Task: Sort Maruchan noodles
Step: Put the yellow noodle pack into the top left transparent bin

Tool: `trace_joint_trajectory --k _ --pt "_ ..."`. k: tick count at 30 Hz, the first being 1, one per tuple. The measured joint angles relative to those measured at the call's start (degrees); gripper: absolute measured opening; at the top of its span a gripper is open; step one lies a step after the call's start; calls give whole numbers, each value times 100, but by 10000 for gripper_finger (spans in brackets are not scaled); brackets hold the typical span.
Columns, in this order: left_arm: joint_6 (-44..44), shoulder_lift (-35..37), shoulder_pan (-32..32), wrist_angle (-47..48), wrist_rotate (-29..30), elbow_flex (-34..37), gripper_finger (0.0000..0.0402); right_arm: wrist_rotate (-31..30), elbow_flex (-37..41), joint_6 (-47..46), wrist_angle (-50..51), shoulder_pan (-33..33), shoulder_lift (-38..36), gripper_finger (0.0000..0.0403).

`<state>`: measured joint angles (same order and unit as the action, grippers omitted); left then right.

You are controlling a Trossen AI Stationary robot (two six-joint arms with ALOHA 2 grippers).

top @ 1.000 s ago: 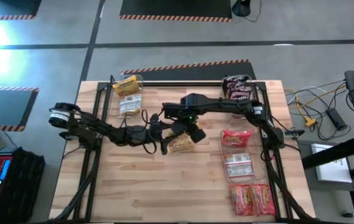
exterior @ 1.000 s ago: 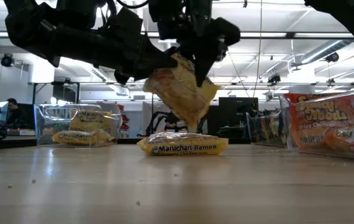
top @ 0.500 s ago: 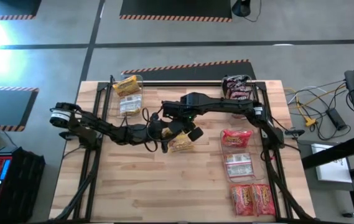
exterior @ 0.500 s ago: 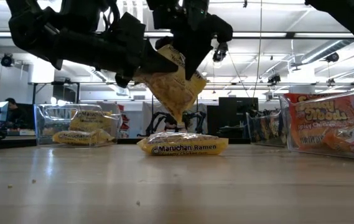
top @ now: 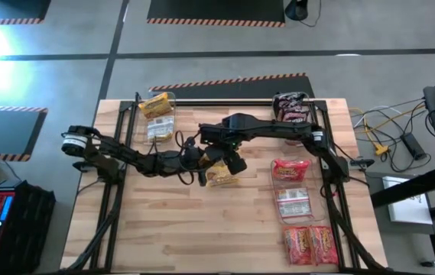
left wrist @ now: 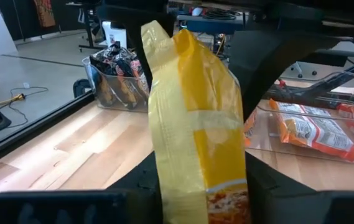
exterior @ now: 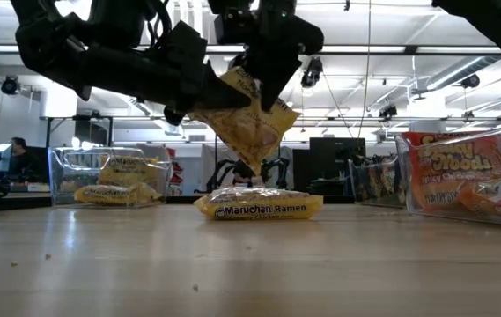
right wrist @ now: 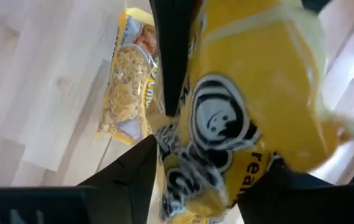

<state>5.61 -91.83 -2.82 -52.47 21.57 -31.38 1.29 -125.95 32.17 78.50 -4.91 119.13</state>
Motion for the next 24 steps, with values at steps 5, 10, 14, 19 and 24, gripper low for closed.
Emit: trace_joint_trajectory --k 5,10,14,19,24 --pt "-31 -2 61 0 41 2 112 -675 0 -313 238 15 -246 187" --pt "-40 -2 113 0 38 2 108 -857 0 -618 321 -22 -719 194" --pt "-247 76 352 2 39 4 100 -877 2 -1045 324 -50 -1112 194" --pt "-407 680 978 553 -303 4 112 -880 28 -1357 348 -48 -1442 194" --pt "-407 1742 1741 1991 -393 4 111 -880 119 -1589 399 -50 -1583 194"
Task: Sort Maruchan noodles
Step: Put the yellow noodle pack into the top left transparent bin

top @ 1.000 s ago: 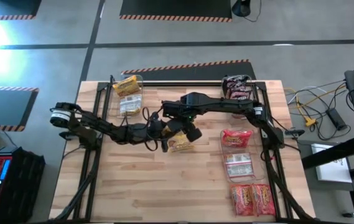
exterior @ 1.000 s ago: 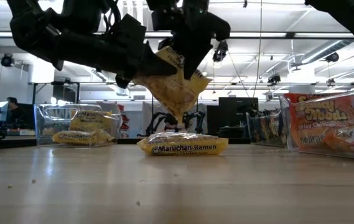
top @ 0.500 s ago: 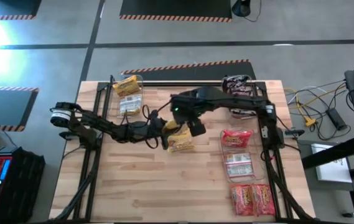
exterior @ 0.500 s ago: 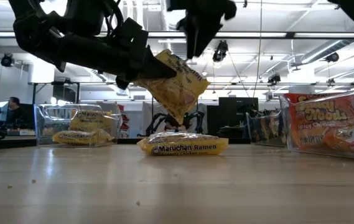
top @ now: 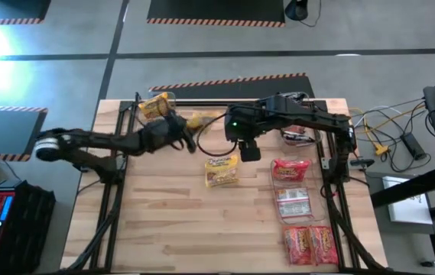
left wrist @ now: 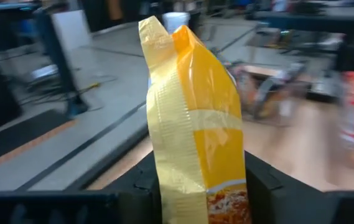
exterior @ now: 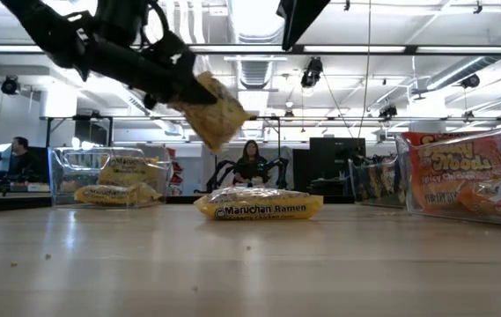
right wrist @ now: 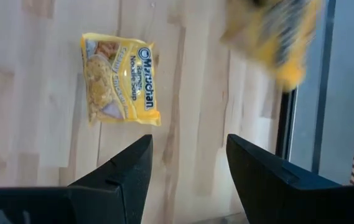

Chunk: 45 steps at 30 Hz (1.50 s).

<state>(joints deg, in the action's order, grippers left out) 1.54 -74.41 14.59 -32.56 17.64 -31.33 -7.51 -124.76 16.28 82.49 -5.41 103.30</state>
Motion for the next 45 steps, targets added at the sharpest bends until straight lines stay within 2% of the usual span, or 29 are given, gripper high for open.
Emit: trace_joint_trajectory --k 7,11,15,18,26,33,45 --pt "-261 1418 717 1248 142 157 109 9 590 15 66 -21 -8 194" --pt "-382 2058 1017 2246 838 281 111 10 1087 27 266 -93 -10 194" --pt "-2 2376 1304 3134 1466 563 111 9 1575 23 226 -214 -35 194" --pt "172 2444 1497 2955 1458 875 111 13 1892 21 85 -299 -69 194" --pt "142 2390 1914 1366 1390 1638 112 44 2460 21 -342 -422 -87 194" --pt "811 2298 2173 1179 1265 1794 112 61 2506 21 -566 -413 -89 194" --pt "820 1674 2309 886 1189 1794 112 149 2501 43 -794 -413 -89 194"
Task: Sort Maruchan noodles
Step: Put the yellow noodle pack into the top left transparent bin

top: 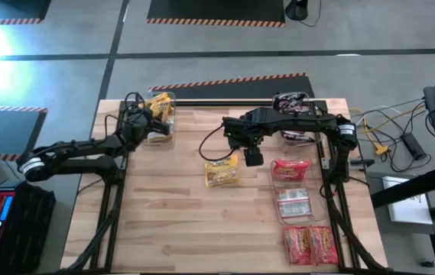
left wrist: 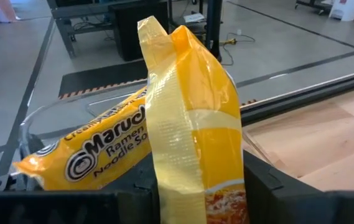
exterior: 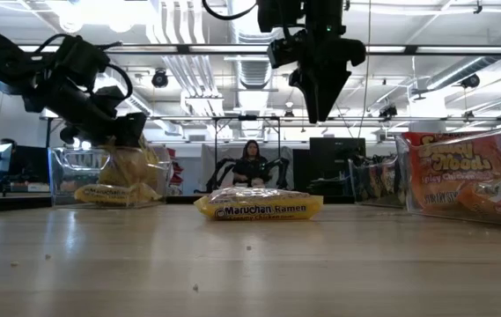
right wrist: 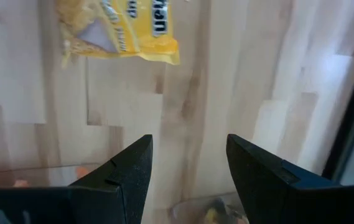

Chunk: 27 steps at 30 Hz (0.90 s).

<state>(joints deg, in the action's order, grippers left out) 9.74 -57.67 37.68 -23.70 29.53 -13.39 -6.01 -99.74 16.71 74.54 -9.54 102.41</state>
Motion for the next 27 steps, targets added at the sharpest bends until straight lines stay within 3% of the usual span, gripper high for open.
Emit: trace_joint_trajectory --k 6,12,15,20,27 --pt "-106 -280 89 -240 -208 -10 136 308 0 38 -4 0 0 194" --pt "-560 -65 96 611 -475 -388 185 310 0 39 0 0 0 194" --pt "-911 69 113 1612 -120 -850 206 309 0 39 0 0 -1 194" --pt "-935 69 127 3216 1040 -1517 222 307 0 22 -3 0 -2 194" --pt "-317 42 146 4087 1303 -1655 224 307 0 20 -9 0 0 194"
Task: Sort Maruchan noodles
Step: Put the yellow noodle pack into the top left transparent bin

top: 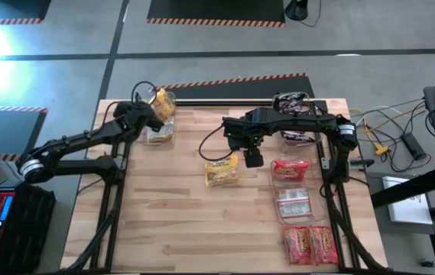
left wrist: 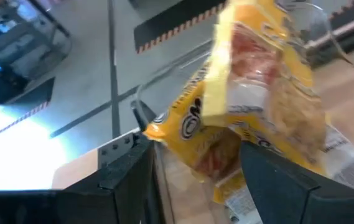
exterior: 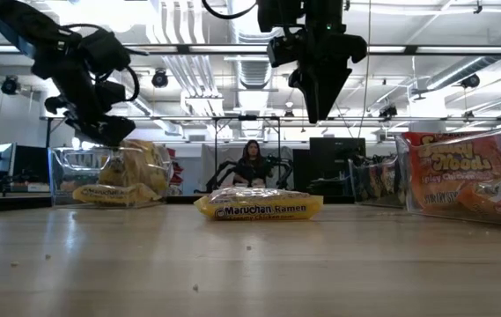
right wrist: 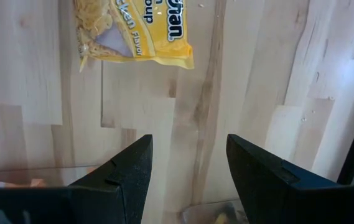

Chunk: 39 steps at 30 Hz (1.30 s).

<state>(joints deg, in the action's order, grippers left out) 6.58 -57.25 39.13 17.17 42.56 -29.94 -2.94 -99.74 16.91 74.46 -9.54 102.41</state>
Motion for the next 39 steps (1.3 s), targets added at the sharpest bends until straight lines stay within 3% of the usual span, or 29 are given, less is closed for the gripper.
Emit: trace_joint_trajectory --k 3,6,11,20,29,35,39 --pt "134 21 -1 -1 -106 -74 224 0 0 -46 0 0 0 194" --pt "147 105 -64 -23 -696 -236 224 38 0 -46 -4 2 0 194" --pt "-53 324 -309 -15 -1099 -427 224 557 164 -48 -423 17 -1 192" --pt "329 688 -1483 -327 -2597 -165 224 791 1254 -44 -2133 278 0 172" --pt "577 406 -3160 -1040 -2654 -113 224 789 2077 -663 -3710 719 -2 155" --pt "912 20 -3767 -1109 -2220 -113 224 705 2521 -1224 -4176 1171 -2 139" --pt "1065 -275 -3925 -1301 -2203 -111 224 -115 2533 -1874 -4237 1494 -2 124"
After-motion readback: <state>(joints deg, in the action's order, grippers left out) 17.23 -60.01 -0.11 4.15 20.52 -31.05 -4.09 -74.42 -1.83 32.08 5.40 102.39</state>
